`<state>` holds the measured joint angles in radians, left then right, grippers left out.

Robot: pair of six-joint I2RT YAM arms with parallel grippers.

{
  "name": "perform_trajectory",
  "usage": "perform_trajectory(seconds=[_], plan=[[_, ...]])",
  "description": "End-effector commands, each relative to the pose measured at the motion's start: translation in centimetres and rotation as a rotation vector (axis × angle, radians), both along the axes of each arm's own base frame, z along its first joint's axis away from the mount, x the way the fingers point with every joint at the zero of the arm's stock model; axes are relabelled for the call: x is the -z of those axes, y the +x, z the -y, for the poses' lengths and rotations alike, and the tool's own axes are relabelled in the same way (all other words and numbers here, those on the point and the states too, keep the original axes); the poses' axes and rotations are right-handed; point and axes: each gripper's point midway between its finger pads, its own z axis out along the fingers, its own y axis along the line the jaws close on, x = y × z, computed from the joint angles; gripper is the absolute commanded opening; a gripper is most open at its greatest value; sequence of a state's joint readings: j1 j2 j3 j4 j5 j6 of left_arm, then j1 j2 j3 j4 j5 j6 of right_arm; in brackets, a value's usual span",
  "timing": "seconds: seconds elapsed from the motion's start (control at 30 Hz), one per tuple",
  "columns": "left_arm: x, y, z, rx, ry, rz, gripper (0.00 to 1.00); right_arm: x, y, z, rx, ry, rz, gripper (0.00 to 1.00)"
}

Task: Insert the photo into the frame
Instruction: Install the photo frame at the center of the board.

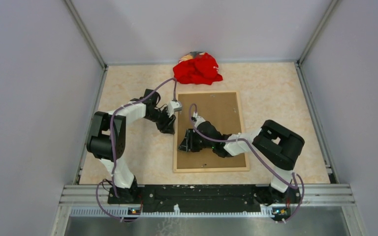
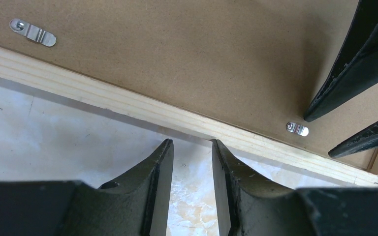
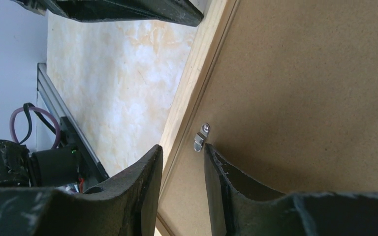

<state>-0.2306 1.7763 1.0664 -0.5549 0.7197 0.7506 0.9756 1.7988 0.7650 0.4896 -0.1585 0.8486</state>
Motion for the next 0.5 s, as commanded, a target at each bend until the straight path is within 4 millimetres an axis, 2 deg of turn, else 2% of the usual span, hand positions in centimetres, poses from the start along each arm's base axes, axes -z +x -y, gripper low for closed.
perform_trajectory(seconds=[0.0,0.47], plan=[[-0.03,0.69,0.19,0.020,-0.001,0.030,0.41,-0.98,0.60,-1.51,0.005,0.034,0.034,0.37],[-0.40,0.85,0.20,0.024,-0.002,0.043,0.40,-1.10,0.17,-2.01,0.001,0.068,-0.007,0.35]])
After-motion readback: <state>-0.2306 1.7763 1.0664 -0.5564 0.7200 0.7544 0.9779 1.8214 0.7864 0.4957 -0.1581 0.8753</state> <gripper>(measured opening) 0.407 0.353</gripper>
